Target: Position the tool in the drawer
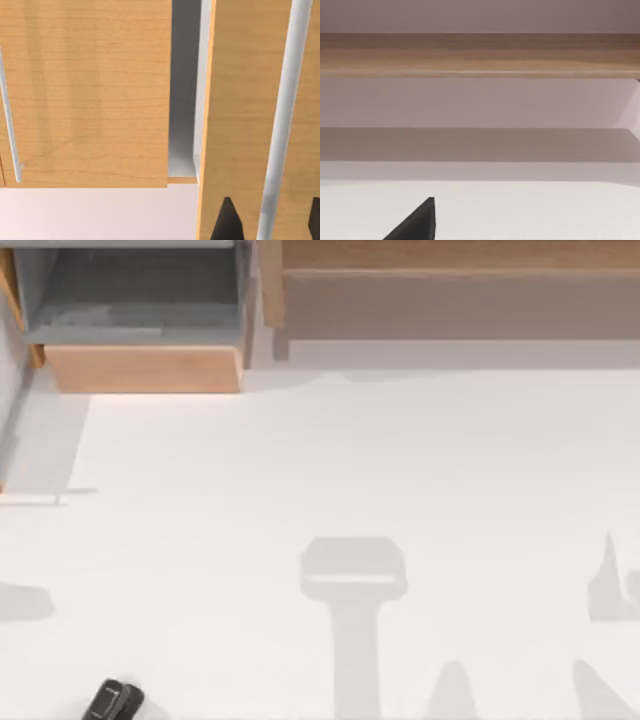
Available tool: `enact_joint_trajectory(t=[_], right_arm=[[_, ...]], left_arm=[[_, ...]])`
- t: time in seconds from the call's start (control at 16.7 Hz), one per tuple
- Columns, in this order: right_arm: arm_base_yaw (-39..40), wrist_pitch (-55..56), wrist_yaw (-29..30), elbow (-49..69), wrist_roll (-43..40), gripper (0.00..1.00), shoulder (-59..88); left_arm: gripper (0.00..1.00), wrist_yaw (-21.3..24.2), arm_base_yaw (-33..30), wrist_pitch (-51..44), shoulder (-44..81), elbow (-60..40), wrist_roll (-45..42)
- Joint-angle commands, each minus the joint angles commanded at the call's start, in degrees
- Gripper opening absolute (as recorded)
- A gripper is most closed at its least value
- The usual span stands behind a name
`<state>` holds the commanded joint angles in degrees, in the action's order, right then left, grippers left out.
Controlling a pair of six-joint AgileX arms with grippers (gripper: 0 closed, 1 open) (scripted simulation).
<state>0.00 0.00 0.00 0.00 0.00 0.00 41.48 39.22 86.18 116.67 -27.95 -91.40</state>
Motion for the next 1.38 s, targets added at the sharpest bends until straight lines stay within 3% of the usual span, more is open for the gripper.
enact_joint_trajectory(t=[0.3,0.36,1.38], right_arm=[[0.0,0.0,0.0,0.0,0.0,1.00,0.0],[0.0,0.0,0.0,0.0,0.0,1.00,0.0],[0.0,0.0,0.0,0.0,0.0,1.00,0.0]], left_arm=[[0.98,0.0,0.0,0.0,0.0,0.0,0.0],[1.00,0.0,0.0,0.0,0.0,0.0,0.0],[1.00,2.7,2.5,1.9,-1.0,3.3,-0.2]])
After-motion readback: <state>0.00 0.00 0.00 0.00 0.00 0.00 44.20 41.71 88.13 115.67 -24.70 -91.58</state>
